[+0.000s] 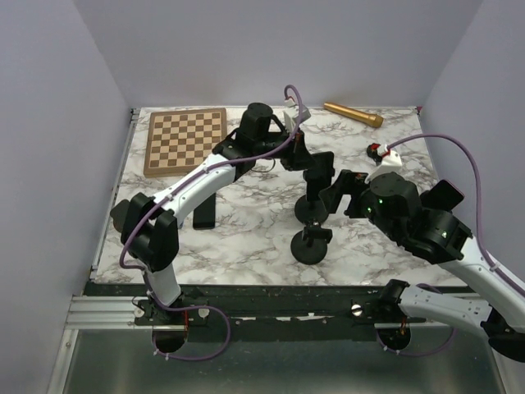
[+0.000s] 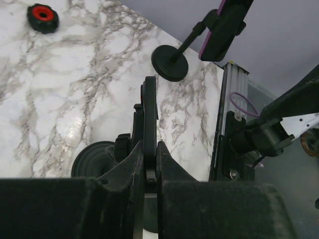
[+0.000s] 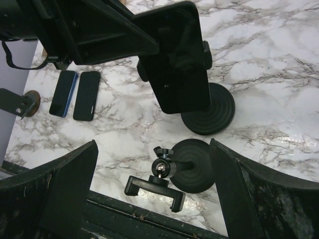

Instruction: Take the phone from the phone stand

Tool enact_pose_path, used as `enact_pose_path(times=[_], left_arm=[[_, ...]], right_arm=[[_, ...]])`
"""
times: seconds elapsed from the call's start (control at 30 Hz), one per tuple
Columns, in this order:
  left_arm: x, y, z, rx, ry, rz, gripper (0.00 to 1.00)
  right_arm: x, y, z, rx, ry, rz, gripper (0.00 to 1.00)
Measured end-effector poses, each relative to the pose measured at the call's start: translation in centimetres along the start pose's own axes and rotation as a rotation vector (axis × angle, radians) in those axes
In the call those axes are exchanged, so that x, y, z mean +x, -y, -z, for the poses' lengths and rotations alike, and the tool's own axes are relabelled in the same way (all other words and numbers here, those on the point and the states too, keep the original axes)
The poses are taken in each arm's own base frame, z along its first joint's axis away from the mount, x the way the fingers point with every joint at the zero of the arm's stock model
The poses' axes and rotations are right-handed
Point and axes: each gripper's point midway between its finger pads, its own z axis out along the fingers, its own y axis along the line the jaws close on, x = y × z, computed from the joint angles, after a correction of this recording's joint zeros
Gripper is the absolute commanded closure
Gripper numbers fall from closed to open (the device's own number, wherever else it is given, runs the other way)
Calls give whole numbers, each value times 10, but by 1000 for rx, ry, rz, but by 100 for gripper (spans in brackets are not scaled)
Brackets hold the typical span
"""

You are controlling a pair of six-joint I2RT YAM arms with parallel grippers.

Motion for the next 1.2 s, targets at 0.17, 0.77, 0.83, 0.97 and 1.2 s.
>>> enact_pose_path(times=[0.17, 0.77, 0.83, 0.97, 1.2], left_arm=[[16, 10, -26, 71, -50, -24, 100], [11, 14, -26, 82, -56, -99, 18], [7, 18, -18, 62, -40, -114, 14], [-9, 37, 10, 14, 11, -168, 7], [-36, 64, 76, -129, 113, -232, 6]], right_arm=[[-5, 10, 11, 16, 27, -7, 0], [3, 17, 6, 60, -1, 19, 0], [5, 17, 3, 70, -8, 26, 0], [7, 18, -4, 94, -14, 47, 0], [-2, 15, -30, 175, -10, 108, 0]])
